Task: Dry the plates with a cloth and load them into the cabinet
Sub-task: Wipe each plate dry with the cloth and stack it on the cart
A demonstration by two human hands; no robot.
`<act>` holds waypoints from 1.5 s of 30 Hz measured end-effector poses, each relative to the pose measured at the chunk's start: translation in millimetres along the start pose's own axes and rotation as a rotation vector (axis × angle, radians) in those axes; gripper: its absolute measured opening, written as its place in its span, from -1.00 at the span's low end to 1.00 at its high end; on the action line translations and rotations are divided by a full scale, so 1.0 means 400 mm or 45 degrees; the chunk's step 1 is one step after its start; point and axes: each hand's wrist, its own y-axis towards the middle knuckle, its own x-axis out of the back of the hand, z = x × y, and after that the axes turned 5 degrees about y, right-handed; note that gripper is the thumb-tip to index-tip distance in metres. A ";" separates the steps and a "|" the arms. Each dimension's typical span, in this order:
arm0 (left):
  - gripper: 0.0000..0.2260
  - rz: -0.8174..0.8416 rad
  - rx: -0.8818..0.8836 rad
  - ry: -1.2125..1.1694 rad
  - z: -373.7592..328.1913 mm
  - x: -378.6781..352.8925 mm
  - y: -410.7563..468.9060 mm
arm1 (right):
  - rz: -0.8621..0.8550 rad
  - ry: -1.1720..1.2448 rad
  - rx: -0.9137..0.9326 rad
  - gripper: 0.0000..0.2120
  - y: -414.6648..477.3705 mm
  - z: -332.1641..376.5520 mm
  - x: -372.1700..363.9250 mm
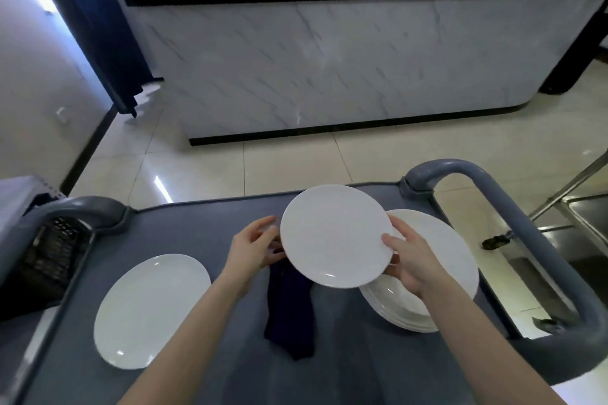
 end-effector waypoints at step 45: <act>-0.77 -0.074 -0.893 0.782 -0.017 0.107 -0.067 | 0.312 0.052 0.020 -0.68 -0.061 -0.082 -0.231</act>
